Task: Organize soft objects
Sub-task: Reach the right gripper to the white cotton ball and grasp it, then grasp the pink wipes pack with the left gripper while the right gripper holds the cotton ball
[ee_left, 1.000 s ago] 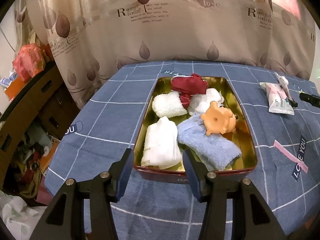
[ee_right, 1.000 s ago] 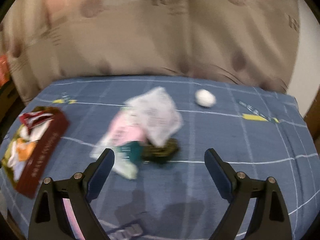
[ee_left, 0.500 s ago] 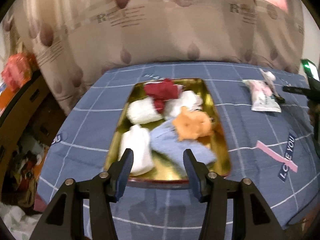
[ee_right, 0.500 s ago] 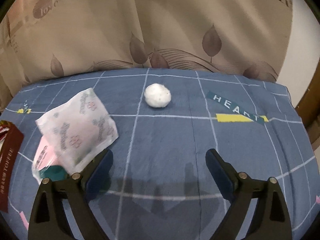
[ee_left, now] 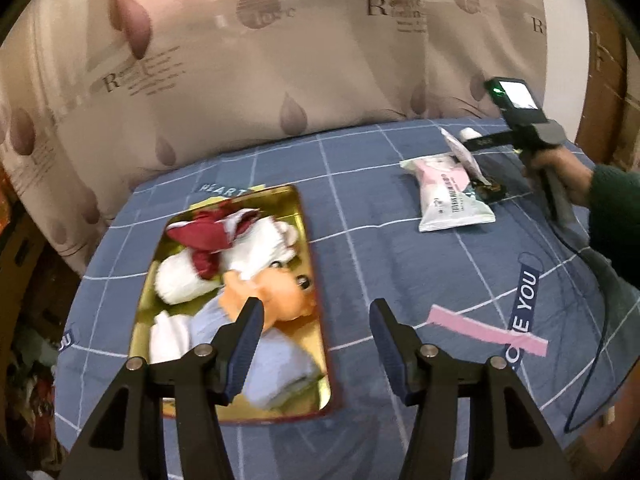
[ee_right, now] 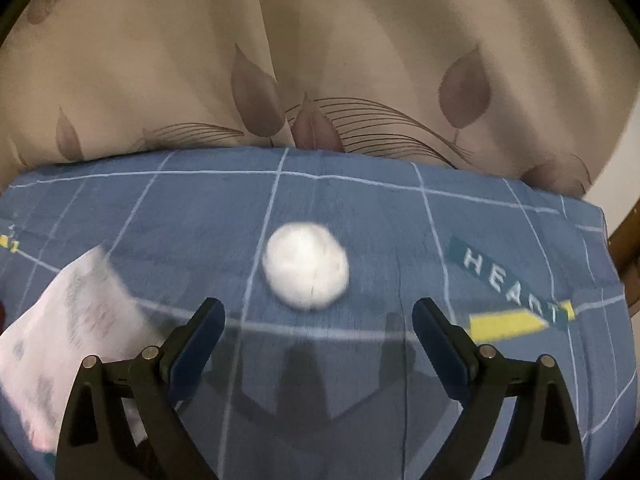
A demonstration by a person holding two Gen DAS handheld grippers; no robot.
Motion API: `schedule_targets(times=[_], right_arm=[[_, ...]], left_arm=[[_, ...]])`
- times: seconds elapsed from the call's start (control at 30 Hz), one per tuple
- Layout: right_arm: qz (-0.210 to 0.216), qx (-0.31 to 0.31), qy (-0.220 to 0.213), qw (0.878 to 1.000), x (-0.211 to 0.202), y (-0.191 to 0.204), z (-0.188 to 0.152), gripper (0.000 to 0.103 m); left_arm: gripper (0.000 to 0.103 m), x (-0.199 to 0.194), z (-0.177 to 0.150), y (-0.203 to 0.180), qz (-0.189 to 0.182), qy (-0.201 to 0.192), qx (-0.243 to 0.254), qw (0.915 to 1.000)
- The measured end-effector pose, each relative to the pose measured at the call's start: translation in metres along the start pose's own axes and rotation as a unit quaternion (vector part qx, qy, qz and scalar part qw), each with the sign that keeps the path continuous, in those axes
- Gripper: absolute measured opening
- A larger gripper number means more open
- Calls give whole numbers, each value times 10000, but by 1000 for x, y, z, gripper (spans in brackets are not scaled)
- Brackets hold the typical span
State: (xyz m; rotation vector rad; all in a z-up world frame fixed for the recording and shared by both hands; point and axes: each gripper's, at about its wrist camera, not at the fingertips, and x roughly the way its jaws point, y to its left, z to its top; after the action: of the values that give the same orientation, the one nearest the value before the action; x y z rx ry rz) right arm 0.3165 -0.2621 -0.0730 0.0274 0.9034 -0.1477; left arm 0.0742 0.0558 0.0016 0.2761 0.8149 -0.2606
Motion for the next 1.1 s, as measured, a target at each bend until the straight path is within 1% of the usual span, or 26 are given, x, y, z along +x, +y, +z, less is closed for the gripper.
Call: schedule_targets(times=[0.13, 0.2, 0.23, 0.27, 0.3, 0.37, 0.4, 0.47, 0.53, 0.67, 0.77, 0.83, 0.9, 1.0, 1.1], right_arm=[[-38, -52, 29, 10000, 18, 2, 15, 94], [-52, -64, 47, 10000, 24, 2, 20, 92], [-71, -108, 54, 9999, 27, 3, 22, 88], [-81, -174, 77, 9998, 30, 5, 22, 77], [-35, -196, 86, 9998, 31, 6, 22, 72], [220, -140, 75, 9996, 30, 6, 21, 55], [306, -135, 69, 9994, 28, 8, 19, 51], [362, -133, 46, 9992, 24, 12, 15, 34], [360, -196, 14, 9992, 16, 18, 7, 28], [451, -159, 23, 9989, -2, 26, -15, 25], [502, -132, 32, 9986, -17, 29, -34, 25], [520, -89, 45, 9986, -30, 27, -50, 25], [559, -29, 49, 9984, -41, 23, -65, 25], [571, 58, 37, 9983, -59, 21, -84, 25], [564, 155, 32, 9983, -71, 19, -101, 26]], left_arm=[[56, 15, 7, -9, -111, 60, 77, 9999], [56, 22, 11, -14, -159, 83, 69, 9998], [56, 25, 13, -16, -179, 78, 66, 9998], [56, 28, 15, -18, -200, 77, 63, 9998], [56, 31, 17, -20, -217, 91, 60, 9997], [56, 37, 20, -23, -256, 111, 43, 9996], [56, 40, 22, -25, -301, 124, 17, 9995], [56, 44, 26, -29, -387, 114, -10, 9992], [56, 47, 29, -31, -412, 89, 2, 9991], [57, 54, 37, -41, -568, 139, 26, 9983], [62, 57, 43, -48, -758, 184, -27, 9969], [62, 58, 48, -55, -884, 161, -10, 9960], [65, 57, 53, -63, -999, 49, 38, 9950], [71, 58, 61, -73, -1120, -65, 102, 9936], [75, 67, 72, -82, -1347, 85, 114, 9908]])
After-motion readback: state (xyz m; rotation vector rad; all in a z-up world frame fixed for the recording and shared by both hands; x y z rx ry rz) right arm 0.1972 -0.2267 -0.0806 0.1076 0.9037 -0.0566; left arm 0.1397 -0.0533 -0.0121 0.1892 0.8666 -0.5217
